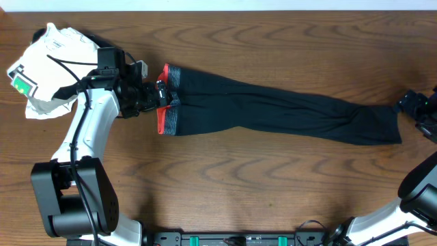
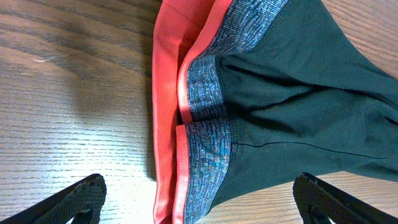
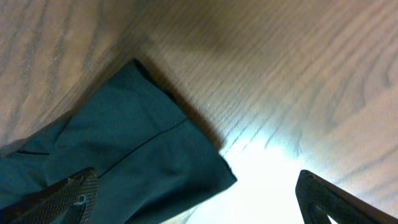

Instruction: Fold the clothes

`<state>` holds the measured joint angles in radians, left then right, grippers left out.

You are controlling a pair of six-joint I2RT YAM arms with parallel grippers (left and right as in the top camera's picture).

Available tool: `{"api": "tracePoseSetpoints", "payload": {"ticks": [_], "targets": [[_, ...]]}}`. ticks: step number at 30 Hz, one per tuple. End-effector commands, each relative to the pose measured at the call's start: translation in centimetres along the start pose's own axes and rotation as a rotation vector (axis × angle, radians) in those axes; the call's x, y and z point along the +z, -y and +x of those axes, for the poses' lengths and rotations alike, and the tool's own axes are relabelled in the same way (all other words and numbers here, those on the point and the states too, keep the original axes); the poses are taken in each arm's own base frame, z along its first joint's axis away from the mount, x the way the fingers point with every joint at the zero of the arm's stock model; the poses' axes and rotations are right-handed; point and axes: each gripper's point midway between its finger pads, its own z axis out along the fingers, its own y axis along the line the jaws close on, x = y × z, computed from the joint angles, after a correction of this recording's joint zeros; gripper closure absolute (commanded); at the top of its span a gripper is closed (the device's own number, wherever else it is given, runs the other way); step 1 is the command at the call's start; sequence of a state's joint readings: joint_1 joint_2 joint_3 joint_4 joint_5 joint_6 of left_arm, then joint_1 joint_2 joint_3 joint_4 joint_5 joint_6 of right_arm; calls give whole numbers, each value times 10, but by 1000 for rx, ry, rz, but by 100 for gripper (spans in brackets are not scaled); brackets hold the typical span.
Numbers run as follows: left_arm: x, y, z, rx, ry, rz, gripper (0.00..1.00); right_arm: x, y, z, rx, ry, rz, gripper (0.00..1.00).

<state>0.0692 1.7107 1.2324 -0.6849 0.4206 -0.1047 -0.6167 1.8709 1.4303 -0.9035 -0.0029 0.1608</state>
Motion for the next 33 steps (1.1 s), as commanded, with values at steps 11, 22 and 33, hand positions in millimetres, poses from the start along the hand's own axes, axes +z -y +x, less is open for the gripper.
{"api": "tracePoseSetpoints", "payload": {"ticks": [11, 22, 33], "targets": [[-4, 4, 2, 3, 0, 13, 2, 12, -4, 9, -240, 26, -253, 1], [-4, 4, 2, 3, 0, 13, 2, 30, 8, 12, -199, -2, -390, 1], [-4, 4, 2, 3, 0, 13, 2, 59, 3, 25, -207, -66, -454, 1]]}}
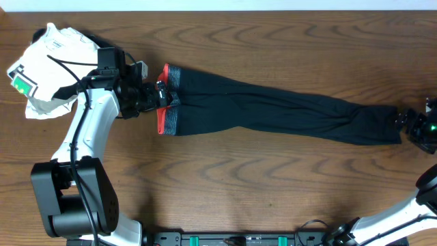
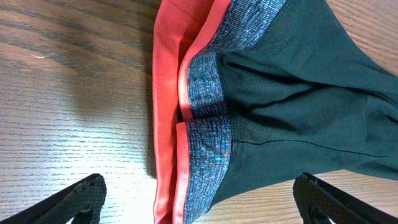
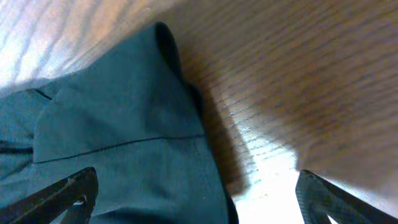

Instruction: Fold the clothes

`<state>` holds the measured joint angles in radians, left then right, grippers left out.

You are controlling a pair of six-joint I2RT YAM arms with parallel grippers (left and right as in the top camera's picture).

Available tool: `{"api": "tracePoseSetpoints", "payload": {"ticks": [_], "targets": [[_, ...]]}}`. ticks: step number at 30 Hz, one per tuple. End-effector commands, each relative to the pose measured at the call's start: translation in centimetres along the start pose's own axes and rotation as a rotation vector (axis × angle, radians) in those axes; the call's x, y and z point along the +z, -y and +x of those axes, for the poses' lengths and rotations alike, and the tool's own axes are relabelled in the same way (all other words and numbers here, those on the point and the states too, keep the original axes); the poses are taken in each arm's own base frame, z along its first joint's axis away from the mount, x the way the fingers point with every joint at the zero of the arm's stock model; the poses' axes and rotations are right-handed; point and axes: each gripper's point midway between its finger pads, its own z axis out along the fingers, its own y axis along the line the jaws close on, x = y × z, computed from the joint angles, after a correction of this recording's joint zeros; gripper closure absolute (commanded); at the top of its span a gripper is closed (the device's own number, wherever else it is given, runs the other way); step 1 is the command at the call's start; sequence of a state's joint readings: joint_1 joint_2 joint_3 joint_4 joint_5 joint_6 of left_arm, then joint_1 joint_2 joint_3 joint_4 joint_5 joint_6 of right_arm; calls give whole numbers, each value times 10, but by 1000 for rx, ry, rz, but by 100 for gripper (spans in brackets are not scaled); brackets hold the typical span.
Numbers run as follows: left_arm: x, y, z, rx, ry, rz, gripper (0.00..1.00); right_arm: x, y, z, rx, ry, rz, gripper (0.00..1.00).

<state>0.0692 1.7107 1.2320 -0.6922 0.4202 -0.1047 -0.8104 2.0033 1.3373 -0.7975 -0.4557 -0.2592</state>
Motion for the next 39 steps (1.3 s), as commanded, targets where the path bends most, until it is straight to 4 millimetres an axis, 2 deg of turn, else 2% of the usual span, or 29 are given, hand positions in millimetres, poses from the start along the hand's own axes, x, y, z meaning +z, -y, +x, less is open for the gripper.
{"api": "tracePoseSetpoints", "payload": {"ticks": [1, 12, 16, 24, 29, 32, 36, 39], "targets": [[-5, 4, 0, 6, 7, 15, 2, 10, 3, 6, 0, -19, -36, 1], [-5, 4, 0, 6, 7, 15, 2, 37, 5, 28, 77, -116, -82, 1], [-5, 4, 0, 6, 7, 15, 2, 49, 0, 38, 92, -168, -95, 1], [-5, 4, 0, 6, 7, 15, 2, 68, -24, 51, 46, -252, -109, 1], [-5, 4, 0, 6, 7, 15, 2, 77, -21, 60, 32, -302, -50, 4], [-5, 4, 0, 6, 7, 15, 2, 77, -17, 61, 56, -307, -27, 9], [-5, 4, 0, 6, 7, 15, 2, 77, -16, 61, 57, -307, -23, 26], [-5, 4, 0, 6, 7, 15, 2, 77, -15, 61, 60, -307, -21, 32]]}}
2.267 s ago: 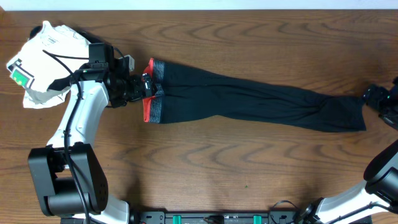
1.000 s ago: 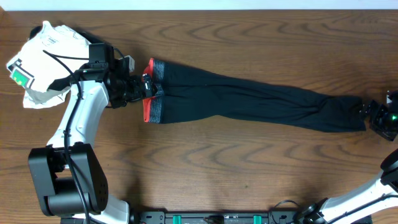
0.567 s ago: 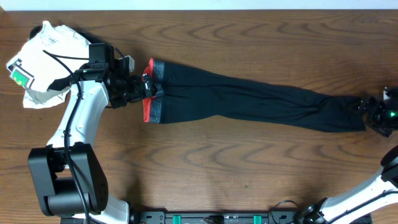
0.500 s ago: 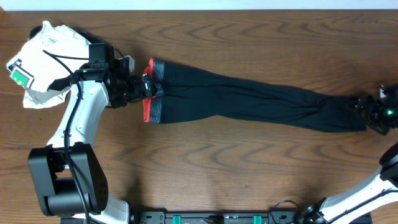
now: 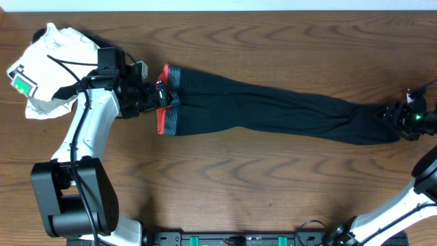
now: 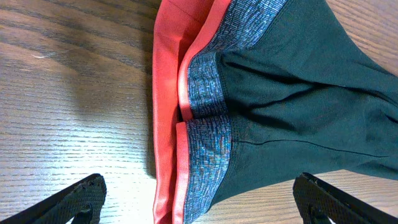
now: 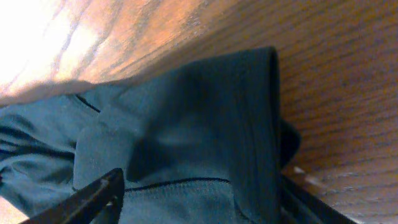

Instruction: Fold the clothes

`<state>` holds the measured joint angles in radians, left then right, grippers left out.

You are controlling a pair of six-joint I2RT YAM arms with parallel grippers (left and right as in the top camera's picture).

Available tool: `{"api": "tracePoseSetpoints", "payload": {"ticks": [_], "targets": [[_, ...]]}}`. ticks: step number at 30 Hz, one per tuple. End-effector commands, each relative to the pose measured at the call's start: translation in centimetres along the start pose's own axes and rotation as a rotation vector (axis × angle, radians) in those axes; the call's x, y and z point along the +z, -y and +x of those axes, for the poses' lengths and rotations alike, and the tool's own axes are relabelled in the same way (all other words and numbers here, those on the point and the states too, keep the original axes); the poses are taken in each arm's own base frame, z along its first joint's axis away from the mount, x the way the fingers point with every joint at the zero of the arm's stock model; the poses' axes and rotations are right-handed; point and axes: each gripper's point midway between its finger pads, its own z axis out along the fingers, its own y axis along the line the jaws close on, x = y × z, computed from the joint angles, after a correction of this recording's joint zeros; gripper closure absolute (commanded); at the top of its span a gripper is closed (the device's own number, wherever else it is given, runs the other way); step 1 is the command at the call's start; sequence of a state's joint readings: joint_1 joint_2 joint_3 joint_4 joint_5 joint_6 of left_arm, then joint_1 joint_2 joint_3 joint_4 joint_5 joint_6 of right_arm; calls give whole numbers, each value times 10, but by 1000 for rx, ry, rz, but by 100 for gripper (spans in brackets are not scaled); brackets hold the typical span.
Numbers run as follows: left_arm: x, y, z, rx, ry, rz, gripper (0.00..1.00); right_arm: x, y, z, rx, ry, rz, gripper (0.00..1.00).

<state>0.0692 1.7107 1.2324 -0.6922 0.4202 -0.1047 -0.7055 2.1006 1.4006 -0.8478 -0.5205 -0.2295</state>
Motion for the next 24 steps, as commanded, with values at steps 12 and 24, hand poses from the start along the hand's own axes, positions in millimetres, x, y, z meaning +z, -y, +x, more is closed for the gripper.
{"api": "tracePoseSetpoints", "payload": {"ticks": [12, 24], "targets": [[-4, 4, 0, 6, 7, 15, 2, 44, 33, 56, 129, -206, 102, 98], [-4, 4, 0, 6, 7, 15, 2, -4, 49, 22, 220, -189, 264, 99]]}}
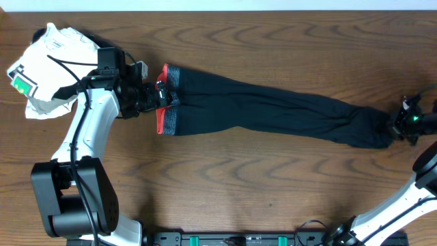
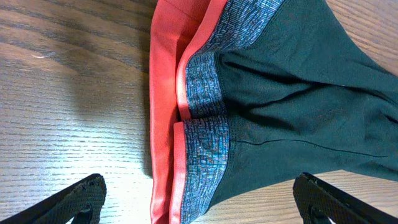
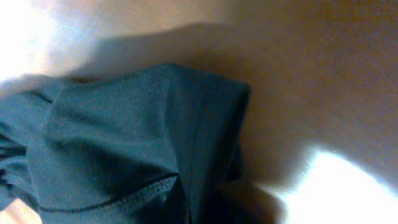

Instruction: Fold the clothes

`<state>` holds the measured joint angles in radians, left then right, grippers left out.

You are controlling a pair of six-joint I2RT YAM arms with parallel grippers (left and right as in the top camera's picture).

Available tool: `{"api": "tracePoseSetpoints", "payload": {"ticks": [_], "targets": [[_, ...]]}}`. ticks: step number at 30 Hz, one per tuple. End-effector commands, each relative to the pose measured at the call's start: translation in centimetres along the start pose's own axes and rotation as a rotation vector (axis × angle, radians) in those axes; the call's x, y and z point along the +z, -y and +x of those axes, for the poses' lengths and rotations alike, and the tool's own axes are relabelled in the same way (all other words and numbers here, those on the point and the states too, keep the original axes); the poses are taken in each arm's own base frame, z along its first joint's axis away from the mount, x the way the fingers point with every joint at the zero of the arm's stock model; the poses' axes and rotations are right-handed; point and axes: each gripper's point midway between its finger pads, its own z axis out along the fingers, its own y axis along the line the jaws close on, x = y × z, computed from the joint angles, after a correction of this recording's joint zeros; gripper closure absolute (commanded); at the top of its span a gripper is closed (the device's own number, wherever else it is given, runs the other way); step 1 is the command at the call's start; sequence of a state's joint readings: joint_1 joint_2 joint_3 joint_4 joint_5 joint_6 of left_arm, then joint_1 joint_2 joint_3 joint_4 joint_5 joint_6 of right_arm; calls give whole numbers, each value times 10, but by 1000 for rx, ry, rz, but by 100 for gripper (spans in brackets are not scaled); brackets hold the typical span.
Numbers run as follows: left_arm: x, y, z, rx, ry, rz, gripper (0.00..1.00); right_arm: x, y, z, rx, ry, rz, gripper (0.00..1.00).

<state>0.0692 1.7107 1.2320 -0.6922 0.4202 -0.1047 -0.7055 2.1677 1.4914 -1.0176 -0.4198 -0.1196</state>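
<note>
Long dark trousers [image 1: 273,113] lie stretched across the table, with a red and blue-grey waistband [image 1: 167,102] at the left and the leg cuffs [image 1: 379,131] at the right. My left gripper [image 1: 161,93] hovers over the waistband [image 2: 193,124], its fingers [image 2: 81,196] spread wide open on either side. My right gripper [image 1: 399,127] is shut on the cuff end, which is gathered into a bunch. In the right wrist view the bunched dark cloth [image 3: 143,137] fills the frame and hides the fingers.
A crumpled white garment [image 1: 48,65] with a green label lies at the table's far left corner, behind the left arm [image 1: 85,130]. Brown wood table [image 1: 239,184] shows all around the trousers. The right arm's base sits at the right edge.
My right gripper, which stood part open around the cuff, is now shut on it, and the cuff end has bunched up and drawn slightly left. The left gripper has not moved.
My right gripper was open beyond the cuffs at the table's right edge. It was then closer, with the cuff between its open fingers, then narrowed around the cuff, and now it grips it. The left gripper stayed open over the waistband throughout.
</note>
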Motion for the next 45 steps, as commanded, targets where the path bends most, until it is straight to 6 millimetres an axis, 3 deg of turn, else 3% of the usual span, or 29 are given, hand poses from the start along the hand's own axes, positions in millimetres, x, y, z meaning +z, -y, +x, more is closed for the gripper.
{"api": "tracePoseSetpoints", "payload": {"ticks": [1, 9, 14, 19, 24, 31, 38, 45], "targets": [[-5, 4, 0, 6, 7, 15, 2, -9, 35, -7, 57, -27, 202, 99], [-5, 4, 0, 6, 7, 15, 2, -57, 46, -24, 79, 7, 363, 99], [-5, 4, 0, 6, 7, 15, 2, -87, 66, -28, 176, 41, 544, 99], [-5, 4, 0, 6, 7, 15, 2, -99, 62, -32, 207, 74, 556, 99], [-5, 4, 0, 6, 7, 15, 2, -108, 41, -37, 174, 117, 535, 99], [-5, 4, 0, 6, 7, 15, 2, -112, -11, -39, 98, 166, 517, 99], [-5, 4, 0, 6, 7, 15, 2, -95, -70, -24, -37, 130, 524, 99], [-5, 4, 0, 6, 7, 15, 2, -75, -108, -2, -108, 65, 534, 99]]}}
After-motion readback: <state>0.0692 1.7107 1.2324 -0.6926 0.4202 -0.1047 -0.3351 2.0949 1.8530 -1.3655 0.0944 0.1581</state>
